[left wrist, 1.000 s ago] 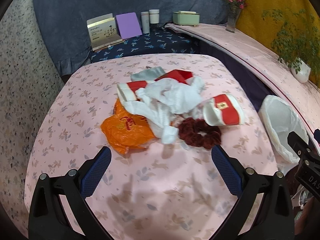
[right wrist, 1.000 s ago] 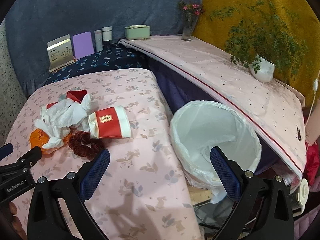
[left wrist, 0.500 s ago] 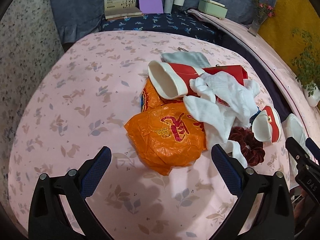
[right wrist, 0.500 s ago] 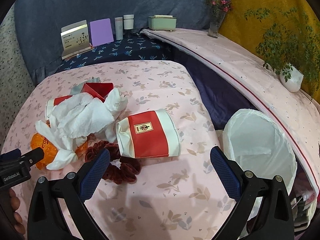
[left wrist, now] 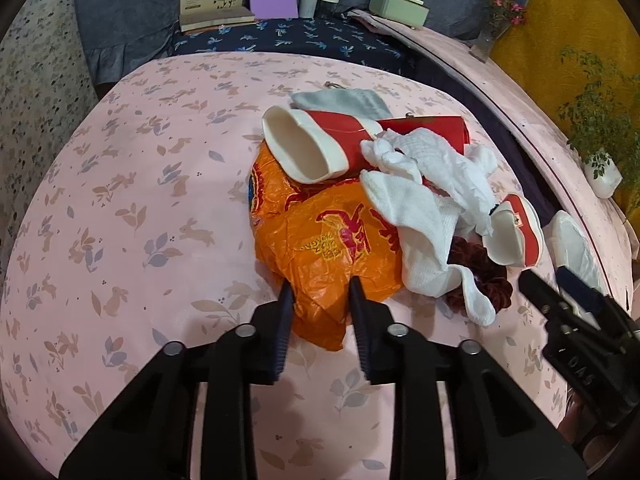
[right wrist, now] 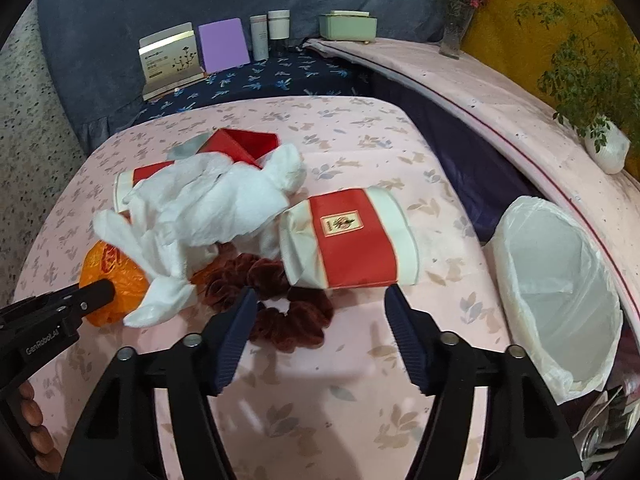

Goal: Collect trash
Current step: 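Grasp the dark red scrunchie with the right gripper while the left gripper grasps an orange bag, then carry both items over the white wastebasket and open both grippers to drop them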

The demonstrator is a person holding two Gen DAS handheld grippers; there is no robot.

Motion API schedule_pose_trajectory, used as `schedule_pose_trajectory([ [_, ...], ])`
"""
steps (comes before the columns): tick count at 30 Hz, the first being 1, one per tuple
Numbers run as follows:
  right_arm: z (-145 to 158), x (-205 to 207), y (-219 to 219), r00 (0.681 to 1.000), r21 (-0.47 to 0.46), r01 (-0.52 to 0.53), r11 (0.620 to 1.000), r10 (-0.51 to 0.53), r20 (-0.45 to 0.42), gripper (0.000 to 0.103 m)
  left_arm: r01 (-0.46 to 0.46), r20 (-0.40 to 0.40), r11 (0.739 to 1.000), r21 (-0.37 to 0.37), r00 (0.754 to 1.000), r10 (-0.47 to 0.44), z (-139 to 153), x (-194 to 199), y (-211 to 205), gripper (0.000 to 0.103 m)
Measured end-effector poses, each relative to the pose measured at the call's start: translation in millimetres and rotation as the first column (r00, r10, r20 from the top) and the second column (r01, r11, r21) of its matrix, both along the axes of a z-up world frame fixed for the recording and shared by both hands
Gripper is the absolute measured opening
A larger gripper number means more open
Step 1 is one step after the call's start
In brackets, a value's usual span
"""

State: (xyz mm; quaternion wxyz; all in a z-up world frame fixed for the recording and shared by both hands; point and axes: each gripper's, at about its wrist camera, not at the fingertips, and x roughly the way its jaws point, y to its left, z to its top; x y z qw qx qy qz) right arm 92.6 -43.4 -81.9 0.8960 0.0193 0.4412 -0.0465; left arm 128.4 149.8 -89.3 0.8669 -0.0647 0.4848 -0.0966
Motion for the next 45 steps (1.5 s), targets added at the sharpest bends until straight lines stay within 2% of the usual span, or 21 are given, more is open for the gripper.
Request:
schedule_pose_trajectory([
  [5, -9.9, 1.1, 20.3, 0.998, 0.03, -0.063, 0.998, 0.064, -0.02, 0.054, 0.007, 0.005, 1.0, -0.006, 1.0, -0.007, 3.9, -6.2, -0.3, 0.019],
  [11, -24.3, 14.7, 35.9, 0.992, 0.017, -0.114, 0.993, 0.115, -0.043, 0.052, -0.015, 0.008, 1.0, 0.012, 1.0, 0.015, 6.1, -9.6, 3.0, 0.019],
  [15, -42.0, 19.9, 37.2, 0.988, 0.026, -0.122, 0.992, 0.124, -0.093, 0.04, -0.029, 0.017, 0.999, 0.036, 0.999, 0.028, 8.4, -11.2, 4.7, 0.019],
  [17, -43.9, 17.0, 37.3, 0.987, 0.006, -0.131, 0.991, 0.131, -0.093, 0.029, -0.032, 0.023, 0.998, 0.045, 0.999, 0.031, 10.0, -13.5, 5.1, 0.019],
  [19, -41.5, 12.4, 37.9, 0.985, 0.005, -0.146, 0.989, 0.146, -0.092, 0.023, -0.034, 0.028, 0.998, 0.053, 0.999, 0.033, 11.9, -17.7, 5.1, 0.019],
  [26, -16.5, -17.2, 29.9, 0.985, 0.064, -0.158, 0.985, 0.161, -0.056, 0.018, -0.045, 0.053, 0.997, 0.059, 0.998, 0.042, 25.7, -41.6, 3.4, 0.018],
  [28, -5.2, -27.5, 27.2, 0.986, 0.081, -0.16, 0.984, 0.163, -0.033, 0.014, -0.048, 0.068, 0.997, 0.061, 0.997, 0.043, 32.1, -50.4, 2.5, 0.018],
  [35, 37.6, -56.1, 14.0, 0.986, 0.122, -0.158, 0.98, 0.151, 0.065, 0.011, -0.05, 0.133, 0.997, 0.062, 0.99, 0.041, 62.8, -76.8, -5.2, 0.017],
  [45, 86.5, -91.7, -22.8, 0.978, 0.13, -0.11, 0.985, 0.084, 0.191, 0.011, 0.03, 0.233, 0.998, 0.057, 0.972, -0.042, 106.9, -102.1, -49.1, 0.017],
])
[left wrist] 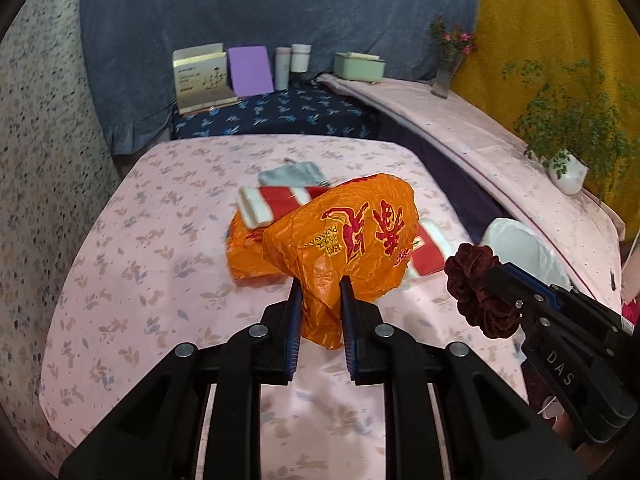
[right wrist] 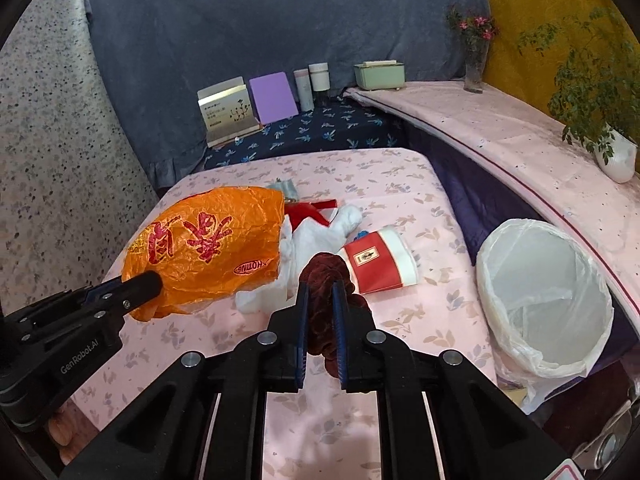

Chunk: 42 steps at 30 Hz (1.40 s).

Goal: Collect trash
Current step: 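Carry both items over the white wastebasket and open both grippers to drop them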

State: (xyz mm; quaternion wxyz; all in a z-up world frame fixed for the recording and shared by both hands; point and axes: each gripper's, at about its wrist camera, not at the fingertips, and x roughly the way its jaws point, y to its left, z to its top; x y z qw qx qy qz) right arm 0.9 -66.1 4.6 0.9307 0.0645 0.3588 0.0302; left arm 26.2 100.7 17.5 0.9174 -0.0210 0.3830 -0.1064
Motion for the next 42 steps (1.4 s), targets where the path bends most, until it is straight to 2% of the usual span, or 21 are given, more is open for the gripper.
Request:
schedule_pose_trajectory([
  [7, 21.3, -15.7, -53.4, 0.992, 0.02, 0.104, 0.994, -0.105, 0.067, 0.011, 0.107, 0.048, 0.994, 0.002, 0.993, -0.107, 19.4, -2.8, -54.0, 0.017],
  [14, 27.1, -24.9, -114.4, 0.97, 0.029, 0.222, 0.975, -0.224, 0.095, 0.011, 0.218, 0.061, 0.976, 0.018, 0.974, -0.219, 23.5, 5.5, -118.7, 0.017],
  [23, 14.9, -24.6, -195.8, 0.924, 0.045, 0.373, 0.927, -0.375, 0.073, 0.011, 0.343, 0.044, 0.939, 0.028, 0.938, -0.344, 13.4, 23.8, -201.3, 0.017],
  [31, 0.0, -15.1, -232.3, 0.899, 0.054, 0.434, 0.899, -0.436, 0.042, 0.011, 0.408, 0.005, 0.913, 0.03, 0.913, -0.408, -2.1, 41.3, -251.5, 0.018],
  [35, -5.2, -8.7, -237.9, 0.897, 0.056, 0.439, 0.897, -0.441, 0.035, 0.013, 0.403, 0.003, 0.915, 0.017, 0.915, -0.403, -6.8, 49.2, -260.9, 0.036],
  [39, -6.2, -2.1, -242.5, 0.891, 0.065, 0.45, 0.891, -0.453, 0.037, 0.017, 0.386, 0.004, 0.922, 0.035, 0.922, -0.387, -9.8, 54.1, -262.7, 0.046],
  [42, -3.9, 0.2, -242.6, 0.888, 0.065, 0.454, 0.889, -0.457, 0.046, 0.029, 0.369, -0.004, 0.929, 0.031, 0.929, -0.369, -11.2, 57.6, -258.7, 0.049],
])
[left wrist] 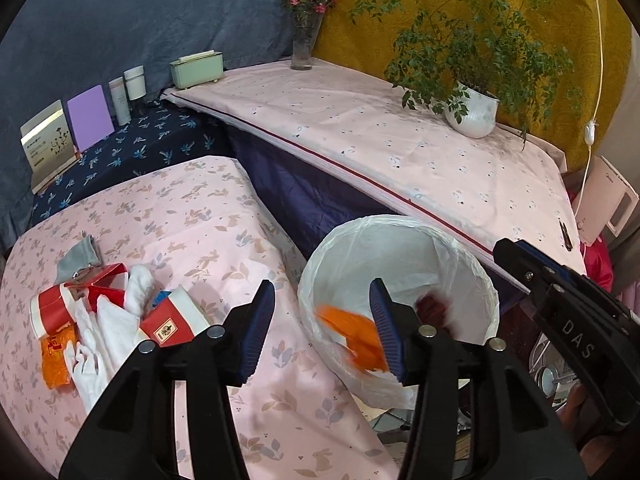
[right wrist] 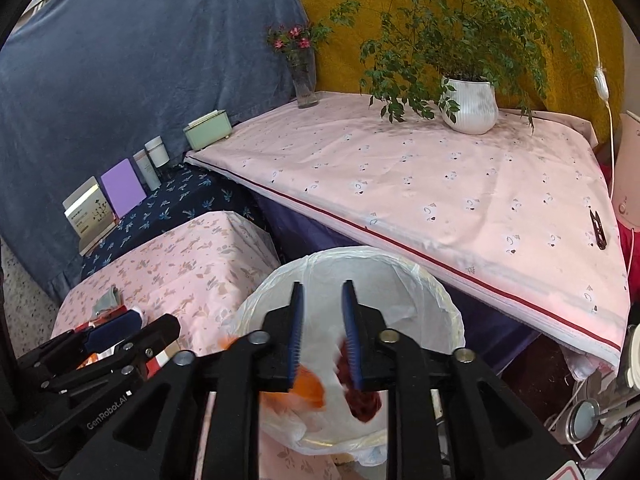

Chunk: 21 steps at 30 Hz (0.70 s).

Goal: Collect trash
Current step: 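Carry both items over the white wastebasket and open both grippers to drop them, then move both grippers back from the wastebasket to the trash pile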

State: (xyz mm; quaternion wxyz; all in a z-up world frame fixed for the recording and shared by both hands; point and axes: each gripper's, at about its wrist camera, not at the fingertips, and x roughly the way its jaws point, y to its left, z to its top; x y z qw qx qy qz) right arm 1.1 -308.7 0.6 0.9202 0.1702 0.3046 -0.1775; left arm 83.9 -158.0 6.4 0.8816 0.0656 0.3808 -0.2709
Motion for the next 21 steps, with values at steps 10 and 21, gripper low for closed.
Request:
schedule_pose_trajectory([
  [10, 7.6, -2.4, 13.9, 1.0, -0.004, -0.017, 1.0, 0.017, 0.016, 0.041, -0.061, 0.003, 0.998, 0.003, 0.998, 0.061, 0.5, 2.0, 25.8, 0.056],
  [21, 19.2, -1.1, 46.0, 0.997, -0.018, -0.064, 0.998, 0.064, 0.033, 0.046, -0.172, -0.006, 0.985, -0.011, 0.985, 0.172, 2.7, 3.9, 75.3, 0.064],
])
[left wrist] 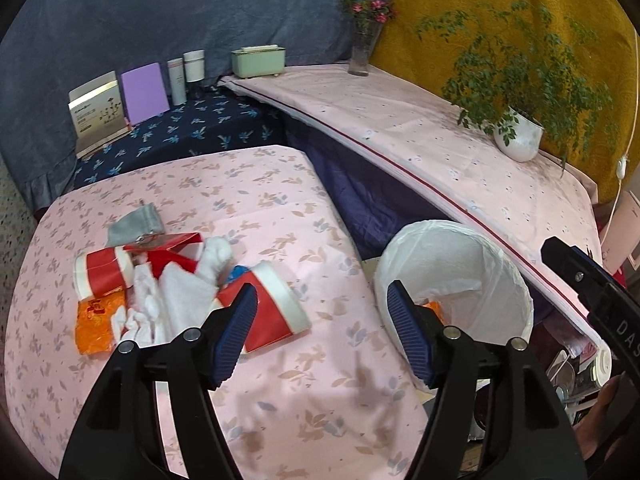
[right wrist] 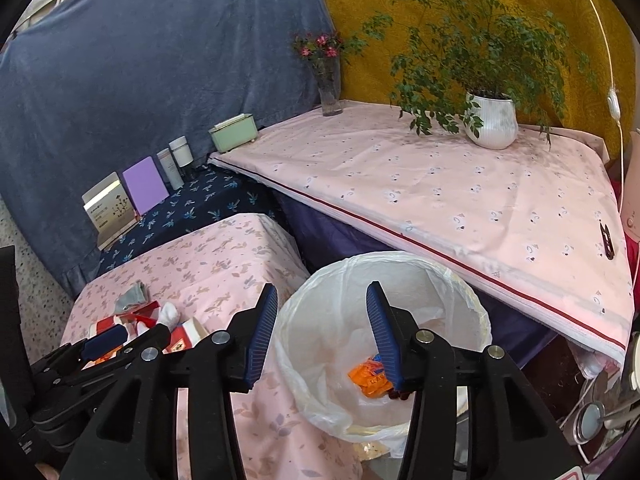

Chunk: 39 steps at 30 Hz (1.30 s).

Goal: Collect trash
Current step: 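Move both grippers back from the wastebasket to the trash pile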

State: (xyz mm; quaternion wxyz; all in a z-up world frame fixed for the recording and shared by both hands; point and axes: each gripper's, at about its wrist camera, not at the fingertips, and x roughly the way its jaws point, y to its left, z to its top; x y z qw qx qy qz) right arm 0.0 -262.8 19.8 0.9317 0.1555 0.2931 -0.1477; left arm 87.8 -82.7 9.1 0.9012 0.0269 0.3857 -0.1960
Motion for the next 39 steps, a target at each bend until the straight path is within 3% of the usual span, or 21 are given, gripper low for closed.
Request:
schedule_pose_trajectory([
  [6, 4.8, 2.8, 17.3, 0.999, -0.002, -0.031, 1.0, 0.031, 0.008, 0.047, -0.069, -0.002, 0.998, -0.007, 0.998, 0.069, -1.4, -1.2, 29.6, 0.072],
  [19, 10.3, 11.3, 57.2, 0.994, -0.013, -0.108, 0.994, 0.108, 0.012, 0.053, -0.183, -0.018, 0.983, 0.005, 0.983, 0.183, -7.5, -0.7, 80.7, 0.077],
  [22, 9.1, 14.5, 66.9, 0.992, -0.012, -0.126, 0.992, 0.126, 0.008, 0.053, -0.22, -0.028, 0.975, 0.011, 0.975, 0.221, -12.6, 0.2, 94.9, 0.085],
  [31, -3.1, 27.2, 94.6, 0.983, 0.002, -0.18, 0.984, 0.18, -0.023, 0.053, -0.296, -0.118, 0.955, 0.022, 0.948, 0.297, -43.1, 6.9, 134.8, 0.087],
  [39, -16.5, 46.2, 120.0, 0.971, 0.012, -0.23, 0.973, 0.23, -0.059, 0.053, -0.309, -0.196, 0.95, 0.051, 0.929, 0.313, -77.0, 20.1, 151.5, 0.087],
])
